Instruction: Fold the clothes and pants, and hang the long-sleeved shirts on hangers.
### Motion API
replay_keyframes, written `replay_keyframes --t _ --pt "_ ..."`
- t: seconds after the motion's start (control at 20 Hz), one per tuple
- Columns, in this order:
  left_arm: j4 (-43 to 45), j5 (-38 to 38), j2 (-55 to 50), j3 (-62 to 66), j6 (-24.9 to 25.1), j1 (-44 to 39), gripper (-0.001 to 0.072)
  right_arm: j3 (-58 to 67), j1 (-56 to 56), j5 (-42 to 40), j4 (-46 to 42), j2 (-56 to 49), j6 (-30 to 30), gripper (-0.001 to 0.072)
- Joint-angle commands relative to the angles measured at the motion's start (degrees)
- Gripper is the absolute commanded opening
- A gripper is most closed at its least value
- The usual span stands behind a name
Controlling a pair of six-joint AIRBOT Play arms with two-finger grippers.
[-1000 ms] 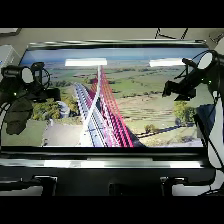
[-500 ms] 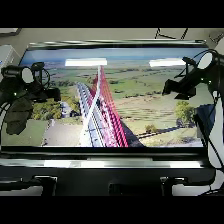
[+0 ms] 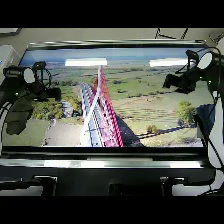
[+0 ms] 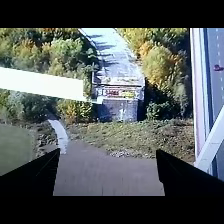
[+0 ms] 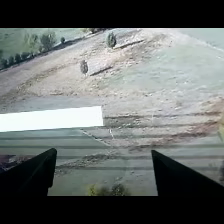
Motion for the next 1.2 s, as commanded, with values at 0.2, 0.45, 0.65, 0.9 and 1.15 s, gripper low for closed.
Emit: replay_keyframes --t 0.2,0.45,0.65,0.9,1.15 --pt "10.01 -2.89 -0.13 3.78 -0.37 18.78 0.0709 0.04 0.07 4.87 0.11 -0.04 -1.51 0.0687" --pt "-7.28 6.4 -0.24 -3.08 -3.93 41.59 0.0709 0.04 0.07 9.18 3.19 -0.04 -1.44 0.0687" --pt "-9.38 11.39 -4.28 -6.29 -3.74 47.25 0.0708 0.04 0.07 9.07 5.73 -0.04 0.57 0.0687" --pt "-19.32 11.32 -12.13 -6.38 4.24 46.36 0.0709 0.04 0.07 9.92 5.77 -0.02 3.56 0.0688" --pt "-21.64 11.39 -14.51 -6.36 8.87 45.37 0.0677 0.04 0.07 12.61 5.79 -0.04 4.83 0.0687"
